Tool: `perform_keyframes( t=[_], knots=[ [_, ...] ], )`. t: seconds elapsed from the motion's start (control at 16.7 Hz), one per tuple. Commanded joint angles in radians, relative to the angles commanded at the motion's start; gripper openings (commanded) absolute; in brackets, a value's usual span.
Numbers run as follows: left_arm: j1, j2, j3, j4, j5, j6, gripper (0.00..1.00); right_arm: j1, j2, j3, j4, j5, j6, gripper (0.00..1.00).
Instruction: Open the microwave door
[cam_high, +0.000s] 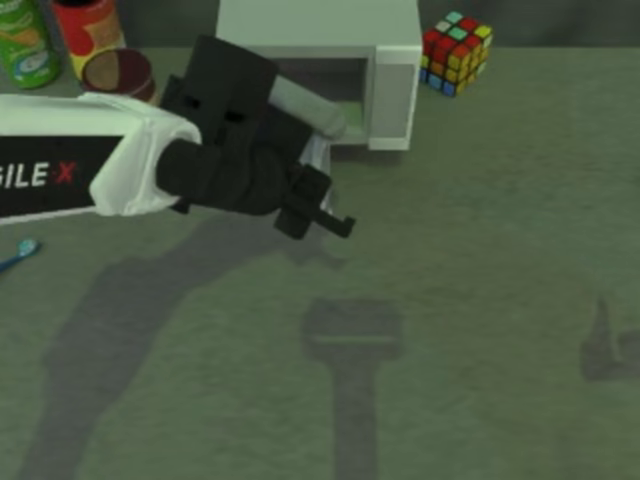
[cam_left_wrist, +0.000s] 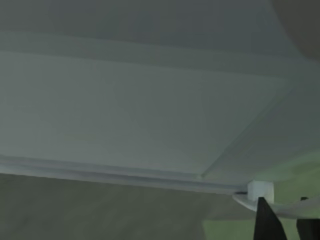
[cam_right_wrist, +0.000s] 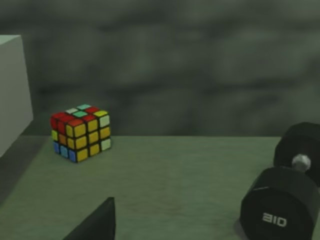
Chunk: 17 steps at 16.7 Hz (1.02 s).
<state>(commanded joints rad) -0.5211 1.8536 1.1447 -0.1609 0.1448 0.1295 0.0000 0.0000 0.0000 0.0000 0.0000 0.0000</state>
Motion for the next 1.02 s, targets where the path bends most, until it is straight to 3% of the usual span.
perform_keyframes(
  t=[0.6, 1.02],
  knots=[
    [0.023, -0.016, -0.02, -0.006, 0.046, 0.055, 0.0, 0.0, 0.0, 0.0, 0.0, 0.0, 0.0, 1.0],
    [0.024, -0.017, -0.02, -0.006, 0.047, 0.056, 0.0, 0.0, 0.0, 0.0, 0.0, 0.0, 0.0, 1.0]
  ],
)
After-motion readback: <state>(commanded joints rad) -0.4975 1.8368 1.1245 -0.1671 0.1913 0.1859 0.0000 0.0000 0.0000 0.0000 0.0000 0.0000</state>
